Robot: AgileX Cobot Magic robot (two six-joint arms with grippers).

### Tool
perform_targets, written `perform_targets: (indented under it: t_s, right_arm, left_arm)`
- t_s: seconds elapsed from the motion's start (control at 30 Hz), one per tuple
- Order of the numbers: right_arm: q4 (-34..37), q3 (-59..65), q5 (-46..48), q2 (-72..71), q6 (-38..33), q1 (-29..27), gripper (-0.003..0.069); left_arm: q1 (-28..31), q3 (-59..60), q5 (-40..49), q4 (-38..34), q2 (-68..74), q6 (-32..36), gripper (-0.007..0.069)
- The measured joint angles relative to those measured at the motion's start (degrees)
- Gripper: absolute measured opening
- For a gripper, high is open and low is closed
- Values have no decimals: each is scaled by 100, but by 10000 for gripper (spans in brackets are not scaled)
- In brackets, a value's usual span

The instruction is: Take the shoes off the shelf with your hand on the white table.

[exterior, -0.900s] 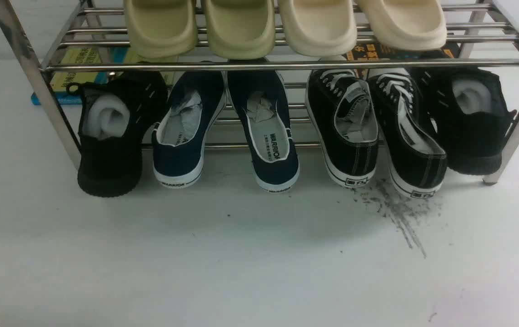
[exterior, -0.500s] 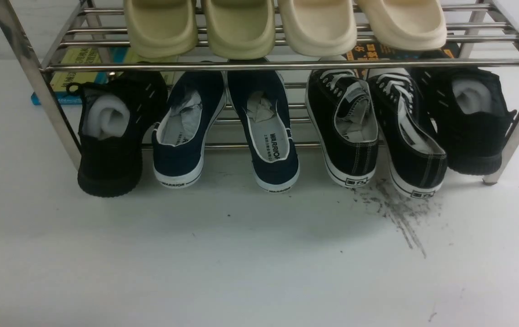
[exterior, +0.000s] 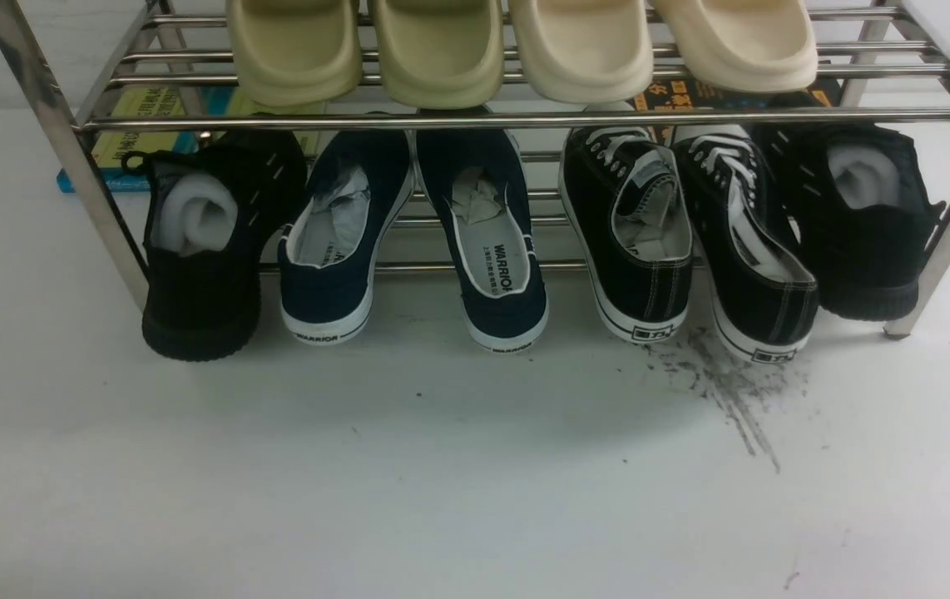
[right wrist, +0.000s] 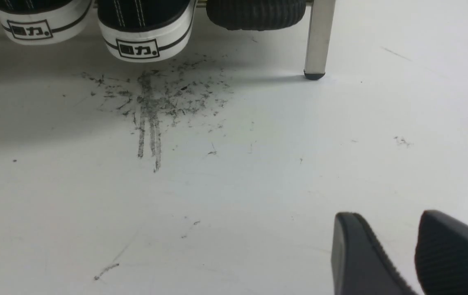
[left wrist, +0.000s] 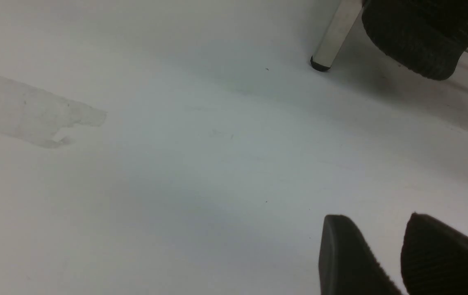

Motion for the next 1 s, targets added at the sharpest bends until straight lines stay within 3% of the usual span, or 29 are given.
perform_targets:
  t_s: [0.57,0.73,0.8,1.0]
  right_arm:
    - [10,0,0,0,0,0,240]
    - [1035,12,-91,0,471,0,240]
    - [1943,48,-215,0,735,0,240]
    - [3344,71,-456,0,860,0,240]
  left_arm:
    - [0,0,0,0,0,0,239]
    - [0,0,0,0,0,0,239]
    - [0,0,0,0,0,0,239]
    - [0,0,0,0,0,0,239]
